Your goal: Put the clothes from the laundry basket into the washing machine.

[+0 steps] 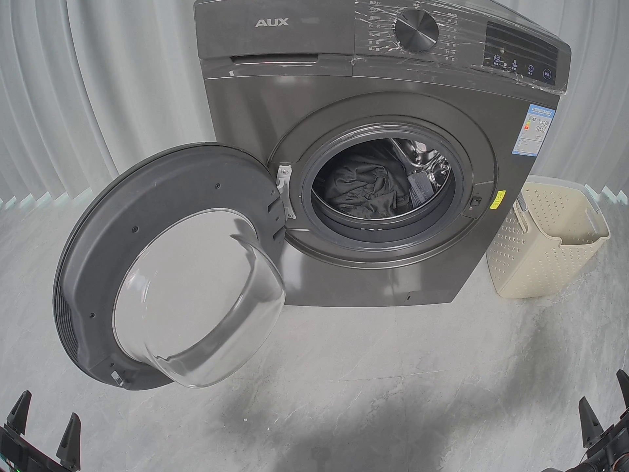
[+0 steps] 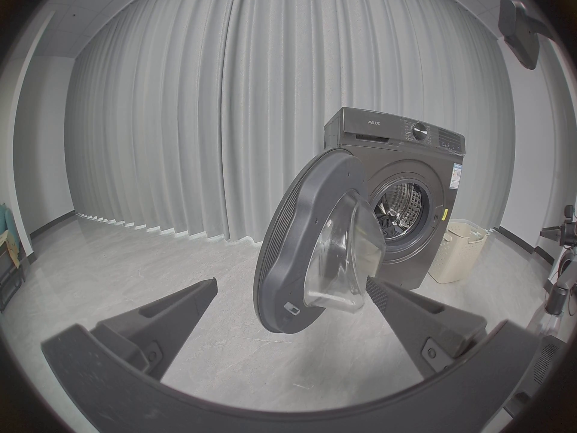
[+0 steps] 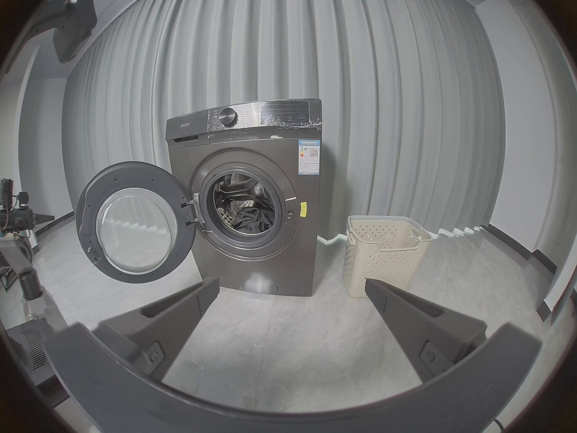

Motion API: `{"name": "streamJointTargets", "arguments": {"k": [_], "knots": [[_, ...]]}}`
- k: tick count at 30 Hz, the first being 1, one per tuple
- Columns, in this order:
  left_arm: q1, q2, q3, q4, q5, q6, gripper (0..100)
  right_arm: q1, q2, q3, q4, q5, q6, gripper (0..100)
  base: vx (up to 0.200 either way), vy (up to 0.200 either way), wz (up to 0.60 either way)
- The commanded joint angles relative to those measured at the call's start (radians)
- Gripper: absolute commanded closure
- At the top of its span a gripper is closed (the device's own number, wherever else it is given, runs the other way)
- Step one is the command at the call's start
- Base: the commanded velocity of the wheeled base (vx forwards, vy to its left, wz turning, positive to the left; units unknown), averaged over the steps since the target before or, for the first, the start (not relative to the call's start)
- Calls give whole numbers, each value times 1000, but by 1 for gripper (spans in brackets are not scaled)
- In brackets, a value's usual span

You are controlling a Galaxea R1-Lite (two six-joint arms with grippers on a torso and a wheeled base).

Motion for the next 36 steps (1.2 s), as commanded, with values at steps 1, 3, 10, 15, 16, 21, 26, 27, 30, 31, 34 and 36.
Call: {"name": "streamJointTargets", "arguments": {"k": [1, 3, 10, 15, 16, 21, 26, 27, 30, 31, 34, 36], "knots": [[0, -11, 16, 1, 0, 2, 0, -1, -11, 16, 0, 1, 0, 0, 0, 0, 0], [0, -11, 18, 1, 2, 7, 0, -1, -11, 16, 0, 1, 0, 0, 0, 0, 0], [3, -11, 18, 3, 0, 19, 0, 0, -13, 16, 0, 1, 1, 0, 0, 0, 0], [14, 15, -90, -49, 0, 7, 0, 0, -13, 18, 0, 1, 1, 0, 0, 0, 0], [17, 54, -168, -48, -6, 7, 0, 0, -13, 18, 0, 1, 1, 0, 0, 0, 0], [6, 338, -315, -52, -49, 26, 0, 0, -13, 18, 0, 1, 1, 0, 0, 0, 0], [3, 598, -347, -204, -64, 19, 0, 0, -13, 18, 0, 1, 1, 0, 0, 0, 0], [6, 639, -347, -240, -66, 26, 0, 0, -13, 18, 0, 1, 1, 0, 0, 0, 0], [13, 757, -357, -348, -66, 31, 0, 0, -13, 18, 0, 1, 1, 0, 0, 0, 0], [14, 795, -364, -379, -66, 31, 0, 0, -13, 18, 0, 1, 1, 0, 0, 0, 0], [16, 901, -390, -439, -66, 31, 0, 0, -13, 18, 0, 1, 1, 0, 0, 0, 0], [16, 932, -398, -454, -67, 33, 0, 0, -13, 18, 0, 1, 1, 0, 0, 0, 0]]}}
